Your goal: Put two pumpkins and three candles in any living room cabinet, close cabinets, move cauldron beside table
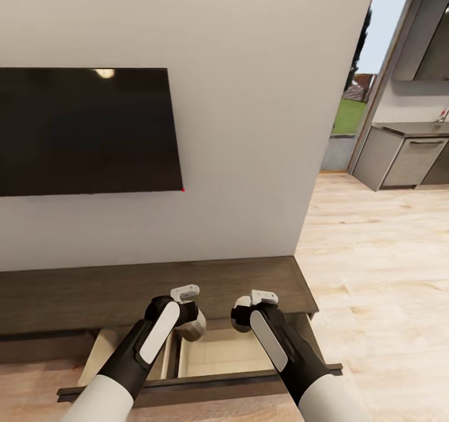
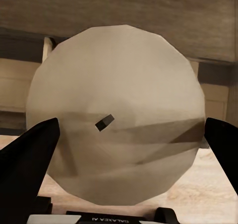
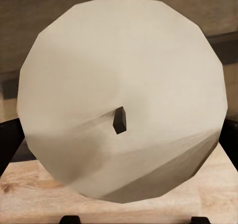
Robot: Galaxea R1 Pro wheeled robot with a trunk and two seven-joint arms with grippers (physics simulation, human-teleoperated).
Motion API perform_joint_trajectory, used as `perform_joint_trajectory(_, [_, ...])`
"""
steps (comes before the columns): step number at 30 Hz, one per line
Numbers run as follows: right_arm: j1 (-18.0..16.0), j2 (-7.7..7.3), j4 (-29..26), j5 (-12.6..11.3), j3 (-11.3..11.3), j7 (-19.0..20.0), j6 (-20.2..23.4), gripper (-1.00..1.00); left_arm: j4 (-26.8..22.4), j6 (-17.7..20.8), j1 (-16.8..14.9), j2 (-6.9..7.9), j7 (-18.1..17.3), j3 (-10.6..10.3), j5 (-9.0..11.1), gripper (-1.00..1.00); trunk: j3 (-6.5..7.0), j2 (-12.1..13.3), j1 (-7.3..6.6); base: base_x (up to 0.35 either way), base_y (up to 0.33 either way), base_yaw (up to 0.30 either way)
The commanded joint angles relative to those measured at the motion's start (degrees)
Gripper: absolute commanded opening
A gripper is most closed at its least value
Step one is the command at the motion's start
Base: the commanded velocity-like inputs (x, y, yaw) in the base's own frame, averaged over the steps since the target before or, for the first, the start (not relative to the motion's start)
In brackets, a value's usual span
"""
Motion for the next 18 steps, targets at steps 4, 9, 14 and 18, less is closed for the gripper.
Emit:
perform_joint_trajectory(4, [-0.1, 0.00, -0.1, -0.6, 0.1, -0.6, 0.0, -1.00, 0.0, 0.1, -0.1, 0.01, 0.6, 0.0, 0.6, -1.00, -0.09, -0.1, 0.02, 0.087, -0.004, 0.000])
perform_joint_trajectory(9, [-0.1, 0.00, -0.1, -0.6, 0.1, -0.6, -0.1, -1.00, -0.4, 0.0, -0.1, 0.01, 0.8, -0.1, 0.6, -1.00, -0.09, -0.1, 0.02, 0.018, -0.001, 0.000])
perform_joint_trajectory(14, [-0.1, -0.02, -0.1, -0.6, 0.1, -0.5, -0.1, -1.00, -0.5, 0.0, -0.1, -0.04, 0.8, -0.1, 0.6, -1.00, -0.09, -0.1, 0.02, 0.002, 0.000, 0.000])
perform_joint_trajectory(18, [-0.1, 0.00, 0.0, -0.6, 0.1, -0.5, -0.1, -1.00, -0.4, 0.0, -0.1, -0.15, 0.8, -0.1, 0.6, -1.00, -0.63, -1.3, 0.68, 0.000, 0.000, 0.000])
